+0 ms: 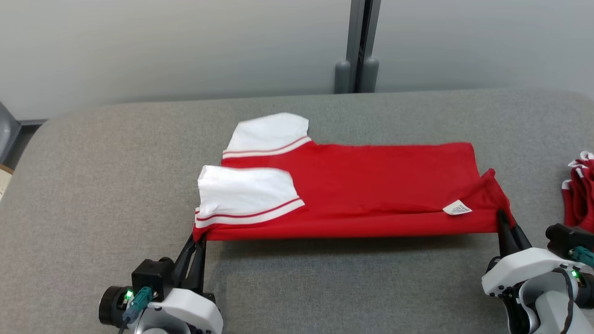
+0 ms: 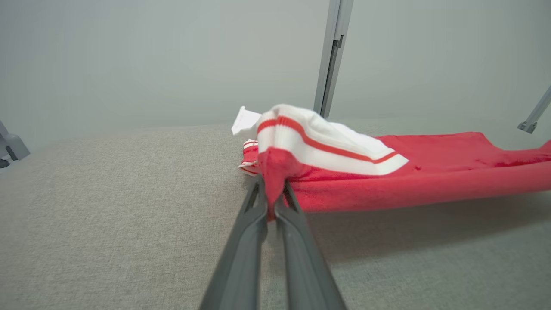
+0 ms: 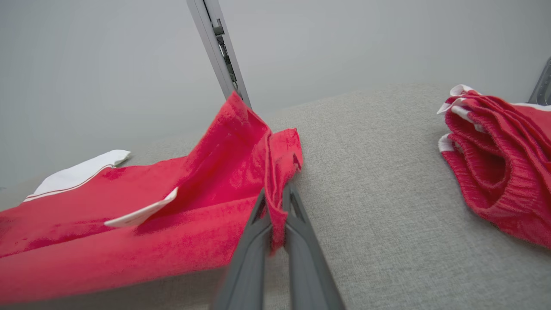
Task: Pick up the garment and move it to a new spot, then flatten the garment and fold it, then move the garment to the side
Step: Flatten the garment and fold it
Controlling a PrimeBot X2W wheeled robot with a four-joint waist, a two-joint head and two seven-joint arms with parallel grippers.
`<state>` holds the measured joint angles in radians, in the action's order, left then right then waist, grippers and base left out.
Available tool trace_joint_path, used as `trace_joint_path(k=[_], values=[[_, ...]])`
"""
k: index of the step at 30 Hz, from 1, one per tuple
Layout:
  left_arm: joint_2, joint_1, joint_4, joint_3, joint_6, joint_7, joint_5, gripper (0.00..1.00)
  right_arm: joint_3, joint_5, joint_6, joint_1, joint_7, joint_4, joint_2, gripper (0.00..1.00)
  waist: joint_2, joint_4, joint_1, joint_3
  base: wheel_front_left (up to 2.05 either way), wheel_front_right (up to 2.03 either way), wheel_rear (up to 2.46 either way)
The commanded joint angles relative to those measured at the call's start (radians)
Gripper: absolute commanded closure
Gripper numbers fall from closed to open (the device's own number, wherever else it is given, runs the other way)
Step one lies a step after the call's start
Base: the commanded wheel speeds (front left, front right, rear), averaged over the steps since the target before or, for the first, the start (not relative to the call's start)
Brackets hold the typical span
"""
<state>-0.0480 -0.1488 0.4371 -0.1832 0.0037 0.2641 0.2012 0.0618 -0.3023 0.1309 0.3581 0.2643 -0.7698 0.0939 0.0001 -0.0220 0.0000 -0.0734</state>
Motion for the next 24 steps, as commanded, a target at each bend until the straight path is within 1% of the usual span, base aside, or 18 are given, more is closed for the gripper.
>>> trace_joint_path(k=[1,5,10,18,24], values=[[-0.006,0.025,-0.005,0.018,-0.006,0.0,-0.012,1.0,-0.004,-0.01,0.0,-0.004,-0.001,-0.019,0.013,1.0,-0.0001,0.001,0.0,0.077,0.0,0.0,0.0],[-0.006,0.06,0.0,0.034,-0.01,0.0,-0.019,1.0,-0.019,-0.023,0.0,-0.012,-0.001,-0.048,0.016,1.0,-0.0001,0.0,0.0,0.113,0.0,0.0,0.0],[-0.006,0.129,0.034,0.046,-0.009,0.0,-0.018,1.0,-0.035,-0.044,-0.001,-0.062,-0.001,-0.075,0.016,1.0,-0.0001,0.002,0.0,0.14,0.0,0.0,0.0],[-0.007,0.231,0.11,0.023,-0.004,0.0,-0.004,1.0,-0.045,-0.058,-0.001,-0.177,-0.001,-0.1,0.017,1.0,-0.0001,0.002,0.0,0.131,0.0,0.0,0.0],[-0.008,0.262,0.15,0.007,0.006,0.0,-0.007,1.0,-0.05,-0.044,-0.001,-0.209,-0.001,-0.101,0.019,1.0,-0.0001,0.005,0.0,0.12,0.0,0.0,0.0]])
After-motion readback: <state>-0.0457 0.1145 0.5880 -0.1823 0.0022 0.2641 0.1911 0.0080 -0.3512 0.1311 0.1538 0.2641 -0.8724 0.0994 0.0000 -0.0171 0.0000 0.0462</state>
